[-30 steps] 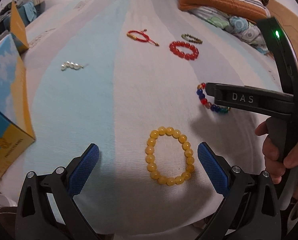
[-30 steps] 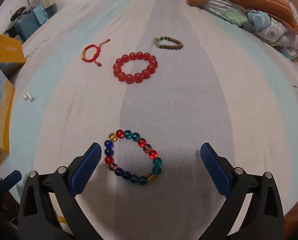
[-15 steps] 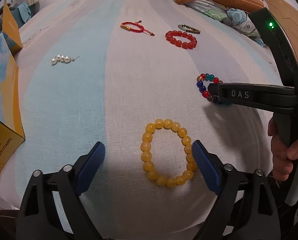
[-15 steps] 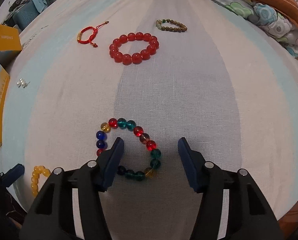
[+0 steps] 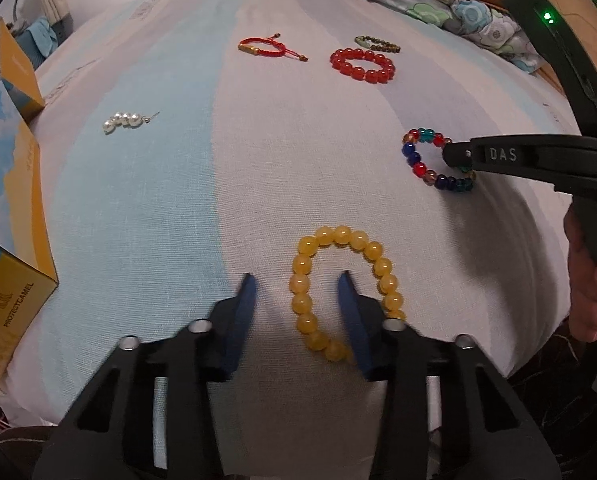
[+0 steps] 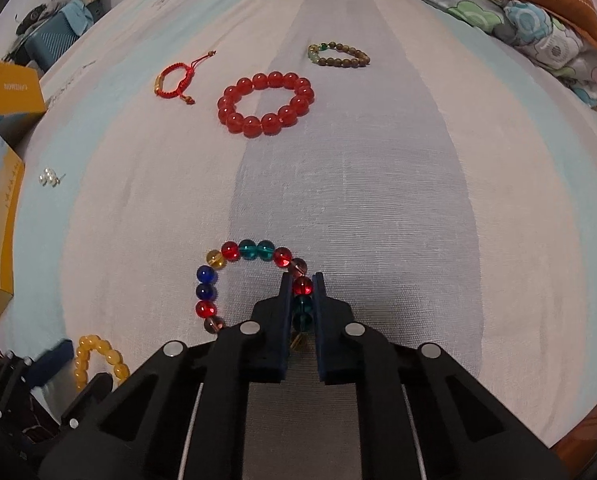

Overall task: Organize jewelry
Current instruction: 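Grasp the yellow amber bracelet with the left tool while the right tool grasps the multicolour bracelet, then carry the amber and multicolour bracelets with both tools into the white box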

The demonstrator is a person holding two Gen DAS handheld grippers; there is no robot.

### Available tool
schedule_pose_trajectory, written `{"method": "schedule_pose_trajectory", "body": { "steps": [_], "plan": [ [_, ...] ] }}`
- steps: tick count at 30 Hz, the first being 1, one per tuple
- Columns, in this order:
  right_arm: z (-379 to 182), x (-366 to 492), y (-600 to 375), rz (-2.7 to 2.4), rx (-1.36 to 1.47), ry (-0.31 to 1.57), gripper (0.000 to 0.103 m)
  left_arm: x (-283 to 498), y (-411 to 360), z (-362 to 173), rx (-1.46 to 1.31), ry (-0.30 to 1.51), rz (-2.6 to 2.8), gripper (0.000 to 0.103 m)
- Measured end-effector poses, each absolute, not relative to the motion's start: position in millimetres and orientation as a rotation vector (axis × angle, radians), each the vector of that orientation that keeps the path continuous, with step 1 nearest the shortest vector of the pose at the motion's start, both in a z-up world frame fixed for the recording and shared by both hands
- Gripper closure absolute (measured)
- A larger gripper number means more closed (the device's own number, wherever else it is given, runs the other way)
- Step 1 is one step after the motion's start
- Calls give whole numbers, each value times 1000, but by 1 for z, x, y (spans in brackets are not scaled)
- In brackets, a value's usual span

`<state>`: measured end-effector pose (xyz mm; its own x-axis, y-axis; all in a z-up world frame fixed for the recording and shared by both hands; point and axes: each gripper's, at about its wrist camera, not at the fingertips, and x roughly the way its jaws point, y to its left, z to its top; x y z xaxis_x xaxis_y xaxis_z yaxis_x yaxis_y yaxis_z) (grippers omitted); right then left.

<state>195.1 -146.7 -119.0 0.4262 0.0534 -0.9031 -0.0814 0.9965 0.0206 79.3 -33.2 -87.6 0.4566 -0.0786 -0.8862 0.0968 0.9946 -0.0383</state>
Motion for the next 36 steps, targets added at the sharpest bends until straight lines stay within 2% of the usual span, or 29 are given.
{"method": "schedule_pose_trajectory", "body": {
  "steps": [2,4,17,36],
  "plan": [
    [-117,195,-149,86,-12,1121,94,79,-31,-86,9,1095,-110,88],
    [-113,195,-151,89,7,1109,94,80,-27,-85,-11,1103,-102,94],
    [-84,192,-165,98,117,988,94,74,-25,-70,-80,1104,-139,94],
    [-68,186,-166,108,144,959,94,58,-39,-23,-59,1049,-191,94]
  ]
}}
